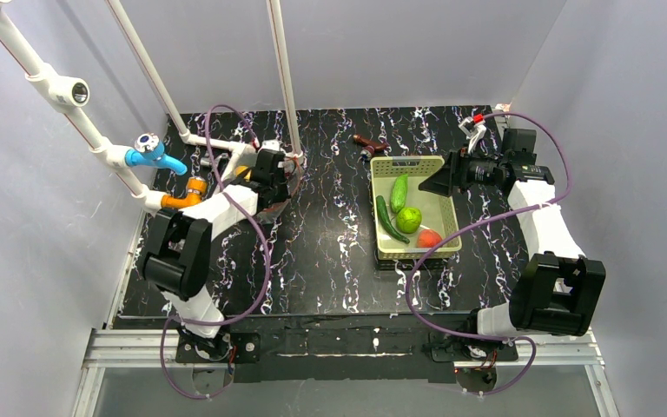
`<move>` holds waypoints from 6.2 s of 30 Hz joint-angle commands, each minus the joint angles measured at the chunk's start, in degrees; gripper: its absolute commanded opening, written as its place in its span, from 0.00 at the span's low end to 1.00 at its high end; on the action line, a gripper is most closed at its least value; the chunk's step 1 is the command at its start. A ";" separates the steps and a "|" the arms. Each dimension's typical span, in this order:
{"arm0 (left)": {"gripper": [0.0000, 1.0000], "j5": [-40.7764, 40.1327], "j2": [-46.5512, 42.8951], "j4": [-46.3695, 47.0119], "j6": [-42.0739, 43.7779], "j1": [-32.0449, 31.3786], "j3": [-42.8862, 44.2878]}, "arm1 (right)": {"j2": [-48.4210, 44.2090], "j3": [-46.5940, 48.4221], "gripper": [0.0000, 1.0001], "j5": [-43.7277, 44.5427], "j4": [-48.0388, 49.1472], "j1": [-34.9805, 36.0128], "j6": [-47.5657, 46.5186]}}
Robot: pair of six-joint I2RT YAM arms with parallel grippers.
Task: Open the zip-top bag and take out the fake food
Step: Pick up the fake vegetable from the zipper food storage bag.
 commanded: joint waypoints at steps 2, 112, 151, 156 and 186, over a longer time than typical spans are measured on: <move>0.00 5.53 -7.47 -3.92 -0.52 -0.30 -4.50 | -1.65 2.42 0.84 -2.02 0.56 0.05 -0.84; 0.76 -16.57 22.04 8.07 -8.10 6.53 20.70 | 2.72 2.91 0.84 -3.11 0.04 2.36 -2.25; 0.18 16.37 1.02 -21.43 9.02 4.09 6.77 | -1.60 3.04 0.84 -5.33 -0.48 2.14 -2.51; 0.08 -0.30 -1.55 -18.64 13.11 -2.34 1.91 | -1.70 2.74 0.84 -5.64 -0.10 2.15 -2.28; 0.00 25.45 -12.77 -19.36 45.49 -2.89 2.33 | -1.51 2.07 0.84 -5.88 0.83 2.25 -1.99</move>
